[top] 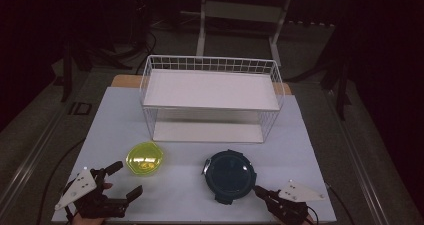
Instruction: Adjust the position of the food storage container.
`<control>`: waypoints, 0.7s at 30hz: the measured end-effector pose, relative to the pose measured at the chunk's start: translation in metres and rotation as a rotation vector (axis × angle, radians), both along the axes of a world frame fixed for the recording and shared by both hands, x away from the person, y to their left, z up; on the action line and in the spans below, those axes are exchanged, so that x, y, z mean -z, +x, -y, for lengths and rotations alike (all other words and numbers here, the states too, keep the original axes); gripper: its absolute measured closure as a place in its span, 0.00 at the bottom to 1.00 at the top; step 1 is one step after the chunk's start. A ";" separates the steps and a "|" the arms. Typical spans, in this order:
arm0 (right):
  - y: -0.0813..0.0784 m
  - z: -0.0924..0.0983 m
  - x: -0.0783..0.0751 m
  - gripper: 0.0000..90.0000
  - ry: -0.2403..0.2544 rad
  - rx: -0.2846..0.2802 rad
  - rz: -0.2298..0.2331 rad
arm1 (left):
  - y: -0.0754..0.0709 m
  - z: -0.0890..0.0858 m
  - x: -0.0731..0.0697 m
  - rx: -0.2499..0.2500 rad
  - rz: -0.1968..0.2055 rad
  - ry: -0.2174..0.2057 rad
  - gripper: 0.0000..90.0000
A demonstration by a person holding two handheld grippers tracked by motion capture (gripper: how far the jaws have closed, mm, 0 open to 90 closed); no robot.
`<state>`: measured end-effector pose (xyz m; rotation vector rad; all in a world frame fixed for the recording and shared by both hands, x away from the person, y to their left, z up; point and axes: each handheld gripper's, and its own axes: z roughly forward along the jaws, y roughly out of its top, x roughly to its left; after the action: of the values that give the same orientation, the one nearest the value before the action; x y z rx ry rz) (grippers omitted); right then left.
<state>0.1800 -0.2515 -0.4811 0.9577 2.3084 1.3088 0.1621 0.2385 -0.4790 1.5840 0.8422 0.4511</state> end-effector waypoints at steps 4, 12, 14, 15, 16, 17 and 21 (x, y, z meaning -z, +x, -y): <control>0.003 -0.002 0.003 1.00 -0.010 -0.005 -0.010 | 0.000 0.001 0.001 0.004 -0.003 0.003 0.00; 0.011 -0.007 0.009 1.00 -0.044 -0.011 -0.030 | 0.001 0.002 0.001 0.013 -0.005 0.008 0.00; 0.012 -0.006 0.009 1.00 -0.034 -0.016 -0.037 | 0.001 0.002 0.001 0.012 -0.005 0.006 0.00; 0.012 -0.007 0.009 1.00 -0.038 -0.013 -0.035 | 0.000 0.002 0.001 0.011 -0.005 0.007 0.00; 0.012 -0.007 0.009 1.00 -0.044 -0.010 -0.033 | 0.000 0.002 0.001 0.012 -0.005 0.006 0.00; 0.012 -0.008 0.009 1.00 -0.047 -0.009 -0.032 | 0.000 0.002 0.001 0.013 -0.006 0.005 0.00; 0.013 -0.006 0.009 1.00 -0.039 -0.009 -0.039 | 0.000 0.002 0.001 0.012 -0.005 0.007 0.00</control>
<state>0.1930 -0.2451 -0.4901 0.9701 2.3613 1.2538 0.1624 0.2369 -0.4800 1.5962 0.8354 0.4417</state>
